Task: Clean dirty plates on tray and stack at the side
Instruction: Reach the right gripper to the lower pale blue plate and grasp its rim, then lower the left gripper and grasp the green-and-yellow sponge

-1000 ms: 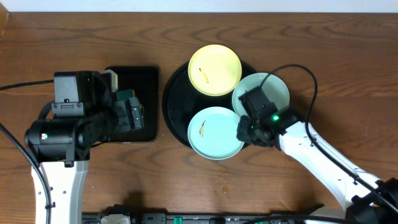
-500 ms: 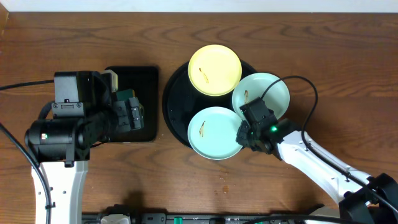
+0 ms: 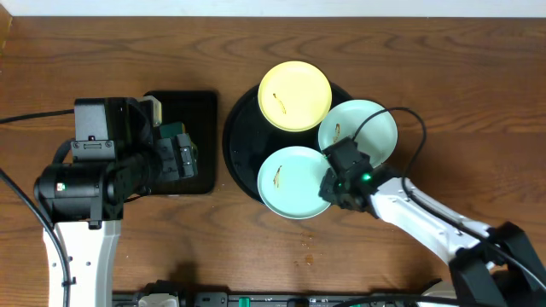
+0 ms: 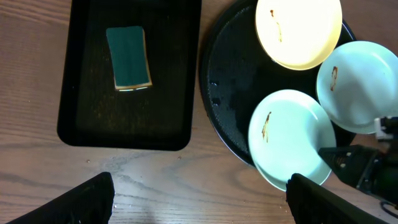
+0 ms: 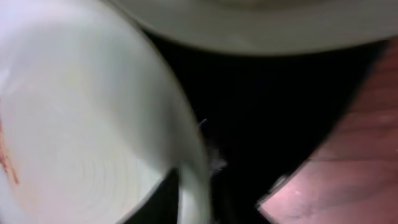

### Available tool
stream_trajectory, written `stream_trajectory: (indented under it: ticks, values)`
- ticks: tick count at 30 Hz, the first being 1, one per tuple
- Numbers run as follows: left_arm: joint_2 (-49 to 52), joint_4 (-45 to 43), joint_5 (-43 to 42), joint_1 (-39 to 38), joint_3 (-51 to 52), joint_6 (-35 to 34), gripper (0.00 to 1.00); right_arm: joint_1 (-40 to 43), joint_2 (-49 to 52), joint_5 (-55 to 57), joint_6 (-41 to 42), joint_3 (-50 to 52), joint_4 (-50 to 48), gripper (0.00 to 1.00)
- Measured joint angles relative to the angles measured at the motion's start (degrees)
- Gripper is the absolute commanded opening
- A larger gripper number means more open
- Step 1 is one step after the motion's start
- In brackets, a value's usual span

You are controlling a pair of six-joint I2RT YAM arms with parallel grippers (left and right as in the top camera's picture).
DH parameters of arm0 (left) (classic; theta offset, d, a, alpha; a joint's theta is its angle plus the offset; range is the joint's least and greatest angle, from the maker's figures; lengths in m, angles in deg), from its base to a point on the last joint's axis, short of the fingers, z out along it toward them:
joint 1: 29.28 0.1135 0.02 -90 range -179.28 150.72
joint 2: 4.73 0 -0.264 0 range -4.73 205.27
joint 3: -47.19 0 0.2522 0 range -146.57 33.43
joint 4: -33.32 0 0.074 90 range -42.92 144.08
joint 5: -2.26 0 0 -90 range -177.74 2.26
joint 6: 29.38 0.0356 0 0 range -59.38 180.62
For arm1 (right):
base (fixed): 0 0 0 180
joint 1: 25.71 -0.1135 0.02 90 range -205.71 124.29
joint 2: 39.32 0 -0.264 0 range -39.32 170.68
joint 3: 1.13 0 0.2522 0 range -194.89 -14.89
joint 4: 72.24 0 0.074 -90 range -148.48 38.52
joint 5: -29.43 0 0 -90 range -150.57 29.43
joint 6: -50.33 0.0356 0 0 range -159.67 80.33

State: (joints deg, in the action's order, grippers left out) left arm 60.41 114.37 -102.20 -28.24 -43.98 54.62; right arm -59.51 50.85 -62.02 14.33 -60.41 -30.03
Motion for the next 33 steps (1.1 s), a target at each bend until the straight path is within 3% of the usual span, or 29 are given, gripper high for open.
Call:
stream_trajectory:
  ticks: [2,12,22,33]
  values:
    - [0.0,0.0,0.0,0.0,0.0,0.0,0.88,-0.5,0.4,0.0,0.0,0.0,-0.3,0.01]
    - [0.0,0.0,0.0,0.0,0.0,0.0,0.88,-0.5,-0.1,1.1,-1.3,-0.7,-1.7,0.02]
    - [2.5,0.0,3.0,0.0,0.0,0.0,0.88,-0.5,-0.4,7.1,-19.4,-8.4,-2.4,0.01]
    - [12.5,-2.2,4.4,0.0,0.0,-0.4,0.88,-0.5,-0.6,7.6,-34.9,-8.8,-4.7,0.02]
